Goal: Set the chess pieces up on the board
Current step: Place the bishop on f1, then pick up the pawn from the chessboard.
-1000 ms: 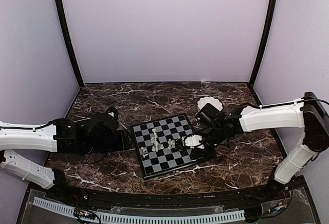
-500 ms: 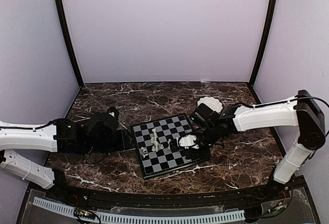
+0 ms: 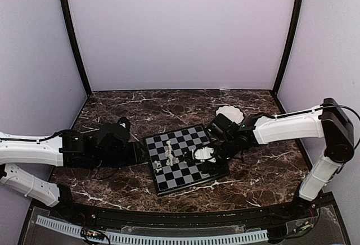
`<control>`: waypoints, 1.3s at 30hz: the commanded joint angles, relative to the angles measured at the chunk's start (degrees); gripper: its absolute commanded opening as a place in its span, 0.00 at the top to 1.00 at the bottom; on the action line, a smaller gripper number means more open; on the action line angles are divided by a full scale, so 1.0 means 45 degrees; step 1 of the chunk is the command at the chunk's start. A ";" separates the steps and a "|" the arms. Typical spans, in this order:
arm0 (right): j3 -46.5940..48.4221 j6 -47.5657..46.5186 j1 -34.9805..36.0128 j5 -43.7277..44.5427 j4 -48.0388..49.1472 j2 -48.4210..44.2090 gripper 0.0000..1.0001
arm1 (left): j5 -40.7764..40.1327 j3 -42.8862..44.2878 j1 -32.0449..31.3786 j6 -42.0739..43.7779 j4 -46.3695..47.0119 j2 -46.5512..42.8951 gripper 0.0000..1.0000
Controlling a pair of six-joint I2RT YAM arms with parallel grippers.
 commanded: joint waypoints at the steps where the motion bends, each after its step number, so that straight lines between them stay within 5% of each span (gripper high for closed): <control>1: 0.0063 0.0330 0.0168 0.0080 0.0505 0.0117 0.98 | 0.0136 0.0088 -0.0044 0.0042 0.0148 0.0068 0.48; 10: 0.0091 0.0170 0.0187 -0.0012 0.0200 0.0149 0.91 | 0.0226 0.0112 -0.0046 0.0047 0.0150 0.0159 0.48; 20: 0.0655 0.0519 0.0188 -0.0295 -0.0379 0.0054 0.69 | 0.0295 0.0154 -0.0052 0.0089 0.0166 0.0238 0.48; 33: 0.2792 0.1624 -0.0762 -0.2490 -0.2537 -0.1394 0.68 | 0.1521 0.2334 -0.0133 0.1855 -0.0484 0.2714 0.49; 39: 0.2345 0.2074 -0.1915 -0.2363 -0.2288 -0.1809 0.73 | 0.1166 0.5641 -0.0115 0.1864 -0.2858 0.5271 0.56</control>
